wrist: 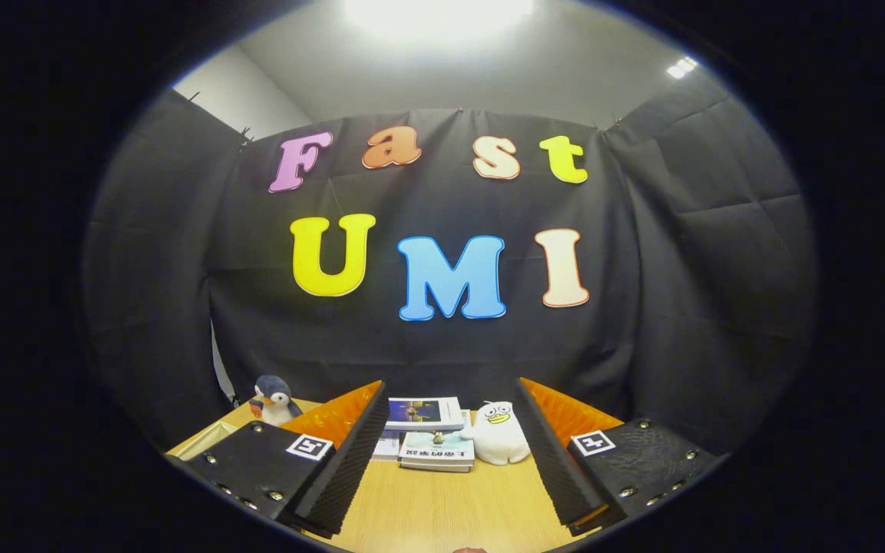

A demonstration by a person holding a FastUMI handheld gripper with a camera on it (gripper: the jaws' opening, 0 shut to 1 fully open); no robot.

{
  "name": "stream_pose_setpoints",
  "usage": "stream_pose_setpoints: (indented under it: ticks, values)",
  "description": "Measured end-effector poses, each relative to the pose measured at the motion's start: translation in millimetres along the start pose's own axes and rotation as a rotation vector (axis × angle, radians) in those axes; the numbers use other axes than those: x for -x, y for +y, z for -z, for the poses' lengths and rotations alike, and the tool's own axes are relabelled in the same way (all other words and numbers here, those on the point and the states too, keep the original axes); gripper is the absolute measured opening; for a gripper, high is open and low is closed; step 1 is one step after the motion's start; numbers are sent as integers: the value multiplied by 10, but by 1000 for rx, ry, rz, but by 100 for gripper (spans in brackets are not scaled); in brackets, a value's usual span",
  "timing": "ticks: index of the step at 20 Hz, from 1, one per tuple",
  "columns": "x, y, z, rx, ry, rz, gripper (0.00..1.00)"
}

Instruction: Open the storage box then place both shoes into the box .Put the left shoe in first, then the right shoe, with the right side of both shoes facing outward in a uniform manner.

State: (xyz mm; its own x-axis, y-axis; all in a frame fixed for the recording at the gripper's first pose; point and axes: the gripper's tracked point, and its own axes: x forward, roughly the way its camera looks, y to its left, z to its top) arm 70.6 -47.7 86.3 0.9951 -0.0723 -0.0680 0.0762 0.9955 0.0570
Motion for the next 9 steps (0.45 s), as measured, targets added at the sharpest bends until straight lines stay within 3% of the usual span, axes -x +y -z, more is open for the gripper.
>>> stream_pose_setpoints:
  ticks: [9]
  values:
    - [-100, 99, -246, -25, -65, -16, 97]
